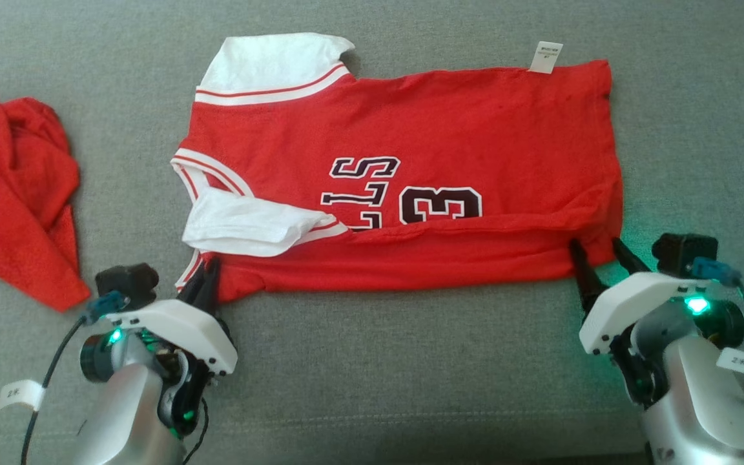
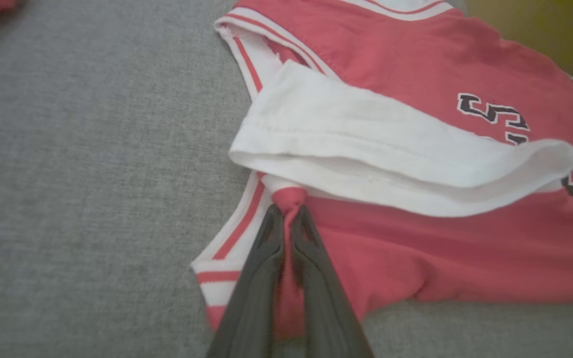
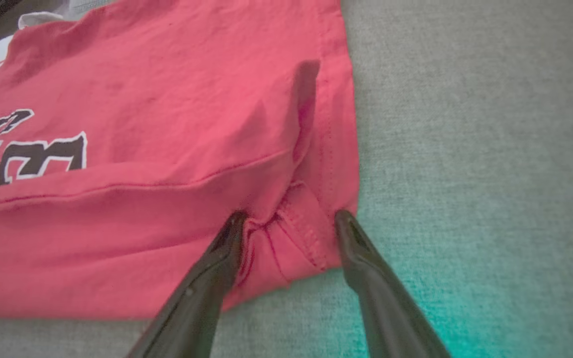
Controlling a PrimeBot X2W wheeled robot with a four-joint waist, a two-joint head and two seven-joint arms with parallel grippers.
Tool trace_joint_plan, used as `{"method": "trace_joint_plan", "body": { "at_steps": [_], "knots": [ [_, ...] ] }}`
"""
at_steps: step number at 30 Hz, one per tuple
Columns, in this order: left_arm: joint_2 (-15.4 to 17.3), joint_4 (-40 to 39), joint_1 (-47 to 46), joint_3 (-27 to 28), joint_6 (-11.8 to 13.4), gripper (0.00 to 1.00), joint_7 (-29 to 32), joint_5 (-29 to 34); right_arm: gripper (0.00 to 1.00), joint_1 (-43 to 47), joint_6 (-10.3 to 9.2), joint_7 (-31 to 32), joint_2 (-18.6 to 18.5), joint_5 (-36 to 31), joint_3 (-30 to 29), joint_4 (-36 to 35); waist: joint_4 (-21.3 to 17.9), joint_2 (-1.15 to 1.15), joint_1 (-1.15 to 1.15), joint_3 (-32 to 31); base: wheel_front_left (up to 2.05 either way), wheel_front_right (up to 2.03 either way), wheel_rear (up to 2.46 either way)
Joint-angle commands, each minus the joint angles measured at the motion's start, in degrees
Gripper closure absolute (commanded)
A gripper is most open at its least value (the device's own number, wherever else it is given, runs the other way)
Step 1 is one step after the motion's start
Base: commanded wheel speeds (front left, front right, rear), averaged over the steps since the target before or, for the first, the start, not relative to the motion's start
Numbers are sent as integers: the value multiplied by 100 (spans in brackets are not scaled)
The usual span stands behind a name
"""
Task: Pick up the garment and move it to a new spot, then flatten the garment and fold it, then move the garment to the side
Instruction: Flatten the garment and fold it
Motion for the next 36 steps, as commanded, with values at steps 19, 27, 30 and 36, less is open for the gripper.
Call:
{"method": "trace_joint_plan", "body": {
  "at_steps": [19,27,30,36],
  "knots": [
    [371,-1804,1296,212,470,100,-81,-42,100,1111,-4,215,9,430,11,-1300,2,0,0,-420,0,0,0],
    [396,-2328,1785,171,711,0,337,-113,0,1404,-4,139,10,589,28,-1708,-7,0,0,-541,0,0,0],
    [358,-2471,1772,184,805,0,215,-64,0,1342,-4,-163,10,576,70,-1944,-21,0,0,-592,0,0,0],
    [405,-2903,1632,252,1009,0,-365,253,0,1175,-4,-694,10,319,223,-2560,-31,0,0,-724,0,0,0]
  ]
}}
